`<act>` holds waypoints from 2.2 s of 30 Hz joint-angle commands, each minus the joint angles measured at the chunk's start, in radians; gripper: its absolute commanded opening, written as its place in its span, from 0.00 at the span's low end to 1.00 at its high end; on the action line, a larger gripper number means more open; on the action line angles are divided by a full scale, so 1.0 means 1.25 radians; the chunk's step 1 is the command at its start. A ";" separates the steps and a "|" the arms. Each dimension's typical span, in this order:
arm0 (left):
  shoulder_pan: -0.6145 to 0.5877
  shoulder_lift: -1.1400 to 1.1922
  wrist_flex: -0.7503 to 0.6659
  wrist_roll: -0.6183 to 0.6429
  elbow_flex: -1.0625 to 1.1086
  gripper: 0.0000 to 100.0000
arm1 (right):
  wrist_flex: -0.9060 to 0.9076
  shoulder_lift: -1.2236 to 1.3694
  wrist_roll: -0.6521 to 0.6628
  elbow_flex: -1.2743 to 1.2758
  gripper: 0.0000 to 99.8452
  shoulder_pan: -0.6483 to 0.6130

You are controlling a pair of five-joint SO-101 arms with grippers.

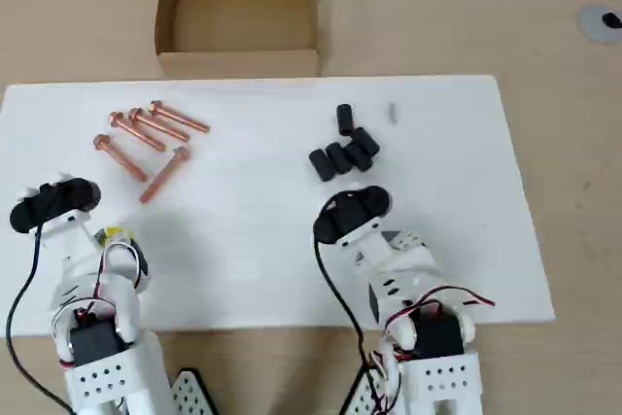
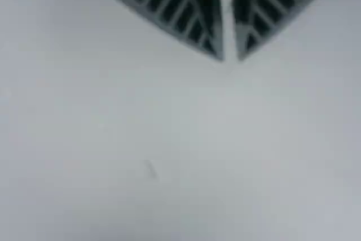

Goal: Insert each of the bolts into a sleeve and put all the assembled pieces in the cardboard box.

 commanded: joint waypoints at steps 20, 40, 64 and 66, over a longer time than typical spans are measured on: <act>0.002 -0.007 -0.012 -0.005 -0.005 0.01 | 0.001 -0.091 0.005 -0.003 0.01 0.013; 0.002 -0.007 -0.012 -0.005 -0.005 0.01 | 0.001 -0.091 0.005 -0.003 0.01 0.013; 0.015 -0.007 -0.014 -0.002 -0.005 0.01 | 0.001 -0.091 0.005 -0.003 0.01 0.012; 0.021 -0.007 -0.014 -0.005 -0.005 0.01 | 0.001 -0.091 0.005 -0.003 0.01 0.012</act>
